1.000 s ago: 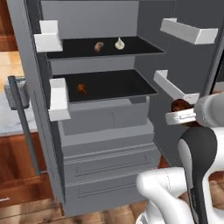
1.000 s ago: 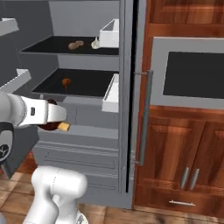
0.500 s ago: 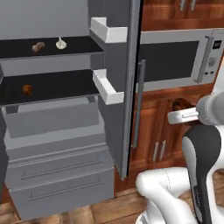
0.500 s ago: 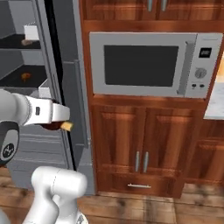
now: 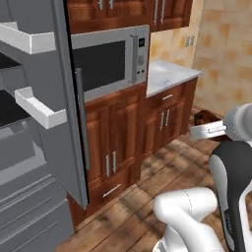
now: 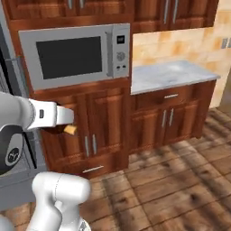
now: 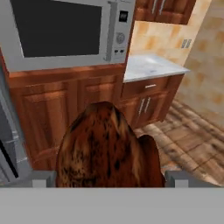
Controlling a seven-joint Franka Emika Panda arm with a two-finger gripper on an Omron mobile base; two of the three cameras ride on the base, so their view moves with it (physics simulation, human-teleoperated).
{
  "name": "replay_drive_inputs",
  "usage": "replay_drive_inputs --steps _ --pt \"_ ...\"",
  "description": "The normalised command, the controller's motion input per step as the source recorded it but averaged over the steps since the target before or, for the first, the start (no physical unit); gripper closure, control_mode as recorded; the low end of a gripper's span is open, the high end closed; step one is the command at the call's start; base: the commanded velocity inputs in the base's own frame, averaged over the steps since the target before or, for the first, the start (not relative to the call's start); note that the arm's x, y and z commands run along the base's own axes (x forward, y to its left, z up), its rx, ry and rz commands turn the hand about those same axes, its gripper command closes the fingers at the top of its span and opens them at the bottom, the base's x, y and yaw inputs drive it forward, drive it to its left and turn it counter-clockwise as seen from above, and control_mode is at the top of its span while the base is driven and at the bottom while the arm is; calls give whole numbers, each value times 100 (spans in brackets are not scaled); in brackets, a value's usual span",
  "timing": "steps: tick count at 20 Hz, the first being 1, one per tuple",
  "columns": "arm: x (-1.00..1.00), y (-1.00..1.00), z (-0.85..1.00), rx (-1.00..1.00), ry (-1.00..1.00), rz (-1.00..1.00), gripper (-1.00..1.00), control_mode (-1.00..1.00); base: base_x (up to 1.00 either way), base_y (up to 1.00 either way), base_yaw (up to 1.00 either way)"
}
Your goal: Gather the potato and garlic from the fridge and place them on a tray on the dining counter. Then gather the steak and chicken drumstick from the fridge and place them on the other tray.
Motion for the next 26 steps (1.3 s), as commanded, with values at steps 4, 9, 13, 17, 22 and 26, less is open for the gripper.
replay_drive_inputs --steps 4,9,13,17,22,26 --pt "0 0 0 0 0 0 100 100 0 0 -99" --pt "0 0 0 0 0 0 100 100 0 0 -100" --pt "0 0 0 0 0 0 100 100 -1 0 -98" --pt "0 0 0 0 0 0 100 100 -3 2 -93" --pt "0 0 0 0 0 0 100 100 -18 36 -81" --pt "0 0 0 0 0 0 100 100 -21 84 -62"
